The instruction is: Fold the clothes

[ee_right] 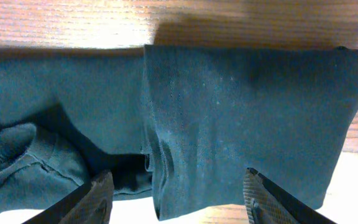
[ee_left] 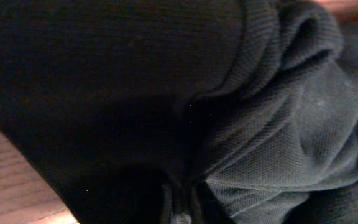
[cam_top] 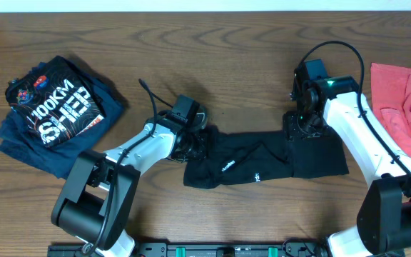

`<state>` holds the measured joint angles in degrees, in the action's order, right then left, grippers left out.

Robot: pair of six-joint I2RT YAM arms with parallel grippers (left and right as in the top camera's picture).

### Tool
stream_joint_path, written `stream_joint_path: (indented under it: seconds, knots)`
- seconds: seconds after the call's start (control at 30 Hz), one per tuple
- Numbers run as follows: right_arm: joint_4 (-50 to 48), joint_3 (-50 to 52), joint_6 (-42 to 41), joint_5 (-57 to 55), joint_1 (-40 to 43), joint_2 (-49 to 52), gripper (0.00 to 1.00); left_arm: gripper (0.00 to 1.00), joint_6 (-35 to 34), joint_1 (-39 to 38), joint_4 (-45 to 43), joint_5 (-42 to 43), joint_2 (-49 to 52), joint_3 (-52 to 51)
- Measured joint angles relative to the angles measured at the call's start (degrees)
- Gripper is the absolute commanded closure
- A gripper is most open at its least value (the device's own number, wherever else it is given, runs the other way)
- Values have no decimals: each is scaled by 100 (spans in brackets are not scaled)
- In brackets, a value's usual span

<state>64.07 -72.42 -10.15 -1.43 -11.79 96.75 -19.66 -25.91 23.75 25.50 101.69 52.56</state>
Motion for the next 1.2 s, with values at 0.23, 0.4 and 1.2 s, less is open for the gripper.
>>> stream_joint_path:
  seconds: [0.23,0.4,1.2]
  knots:
    - [-2,0,7,-37,0,0,34,94,48,299,372,157,-15,13]
    - [-2,0,13,-101,68,0,31,94,278,938,1086,-92,-190,22]
    - [-1517,1473,127,107,181,190,45,94,647,1541,2741,-1156,-2328,767]
